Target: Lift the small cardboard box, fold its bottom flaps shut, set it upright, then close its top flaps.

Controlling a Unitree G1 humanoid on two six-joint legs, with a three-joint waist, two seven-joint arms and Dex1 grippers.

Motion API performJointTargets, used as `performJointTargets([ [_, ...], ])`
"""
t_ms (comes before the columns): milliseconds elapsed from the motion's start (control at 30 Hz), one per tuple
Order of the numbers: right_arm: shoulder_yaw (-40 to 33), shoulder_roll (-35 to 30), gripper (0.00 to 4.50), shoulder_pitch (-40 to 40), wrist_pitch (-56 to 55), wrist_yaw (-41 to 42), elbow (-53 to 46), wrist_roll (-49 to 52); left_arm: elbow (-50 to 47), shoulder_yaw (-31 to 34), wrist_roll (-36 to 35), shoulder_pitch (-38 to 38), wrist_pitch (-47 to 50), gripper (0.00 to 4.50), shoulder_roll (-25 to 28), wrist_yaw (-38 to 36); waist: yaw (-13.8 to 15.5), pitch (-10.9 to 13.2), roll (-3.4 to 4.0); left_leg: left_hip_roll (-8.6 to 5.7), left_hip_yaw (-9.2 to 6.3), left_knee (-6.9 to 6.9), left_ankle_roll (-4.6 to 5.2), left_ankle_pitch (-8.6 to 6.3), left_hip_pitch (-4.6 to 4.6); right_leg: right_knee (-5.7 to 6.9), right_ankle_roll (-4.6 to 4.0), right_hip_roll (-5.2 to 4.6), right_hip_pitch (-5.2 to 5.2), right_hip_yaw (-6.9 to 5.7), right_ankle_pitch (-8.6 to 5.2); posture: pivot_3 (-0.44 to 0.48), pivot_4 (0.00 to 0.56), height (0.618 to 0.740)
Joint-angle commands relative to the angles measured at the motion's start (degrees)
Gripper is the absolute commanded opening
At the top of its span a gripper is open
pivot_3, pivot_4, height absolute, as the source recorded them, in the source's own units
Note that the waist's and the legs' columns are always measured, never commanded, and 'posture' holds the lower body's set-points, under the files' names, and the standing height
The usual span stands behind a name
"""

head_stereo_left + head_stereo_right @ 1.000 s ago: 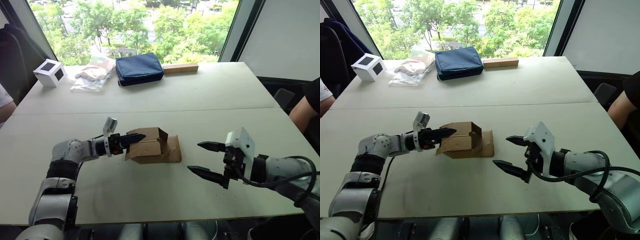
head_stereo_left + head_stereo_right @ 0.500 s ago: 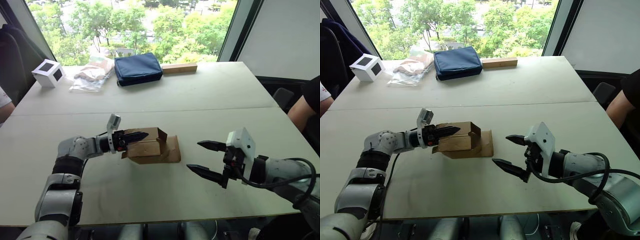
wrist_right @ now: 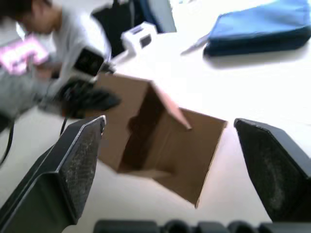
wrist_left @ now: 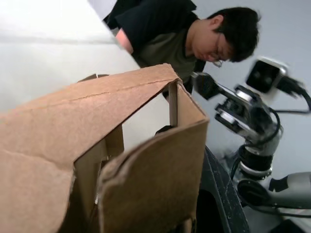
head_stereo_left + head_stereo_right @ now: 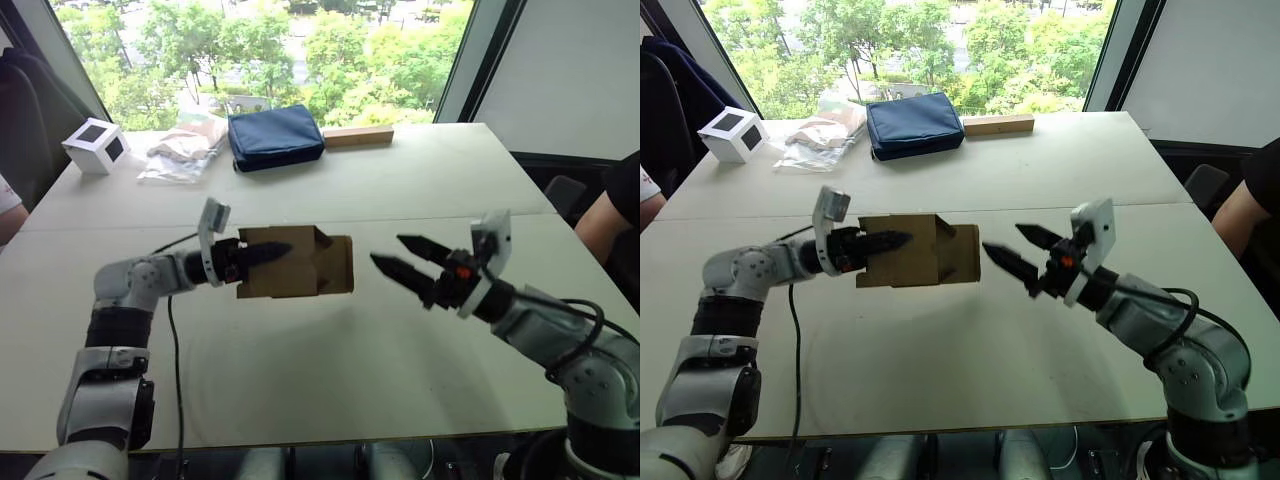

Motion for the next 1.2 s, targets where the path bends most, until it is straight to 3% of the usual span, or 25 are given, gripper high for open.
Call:
performJointTargets([
  [33, -0.2, 4.2, 3.02, -5.9, -3.3, -3.7, 1.4, 2.4, -3.8, 0.9, -0.8, -3.8, -2.5, 0.00, 2.2, -2.8, -0.1, 0.0, 0.00, 0.00, 0.00, 0.00, 0.00, 0.00, -0.01, 0.00, 0.00, 0.01, -0.02, 0.00, 0.00, 0.000, 0.150, 0.737],
  [200, 3.6, 11.1, 1.08, -15.1, -6.7, -8.3, 5.6, -1.5, -3.2, 1.2, -0.3, -8.6, -5.0, 0.00, 3.7, -4.0, -1.0, 0.0, 0.01, -0.01, 0.04, -0.03, -0.04, 0.03, 0.00, 0.06, 0.00, 0.14, -0.07, 0.00, 0.00, 0.000, 0.150, 0.737],
  [300, 5.6, 11.3, 0.02, -16.5, -6.9, -7.1, 5.6, -3.3, -2.5, 1.6, -0.3, -9.7, -6.0, 0.00, 3.8, -3.9, -1.3, 0.0, 0.01, -0.03, 0.03, -0.06, -0.03, 0.02, -0.02, 0.14, 0.00, 0.15, -0.12, 0.00, 0.00, 0.000, 0.150, 0.737],
  [700, 14.3, 10.2, 0.02, -14.6, -5.4, -1.2, 2.6, -8.4, -3.3, 2.3, -2.0, -9.0, -6.3, 0.00, 3.9, -4.1, -1.6, 0.0, 0.01, -0.04, 0.05, -0.04, 0.03, 0.00, -0.01, 0.20, 0.00, 0.18, -0.16, 0.02, -0.01, 0.000, 0.150, 0.737],
  [1200, 17.3, 13.3, 0.02, -15.8, -7.8, 2.6, 3.1, -12.6, -2.7, 2.2, -2.2, -8.6, -6.1, 0.00, 3.2, -4.2, -1.6, 0.0, 0.01, -0.05, 0.04, -0.02, 0.03, 0.00, -0.01, 0.25, 0.00, 0.18, -0.18, 0.02, -0.01, 0.000, 0.150, 0.737],
])
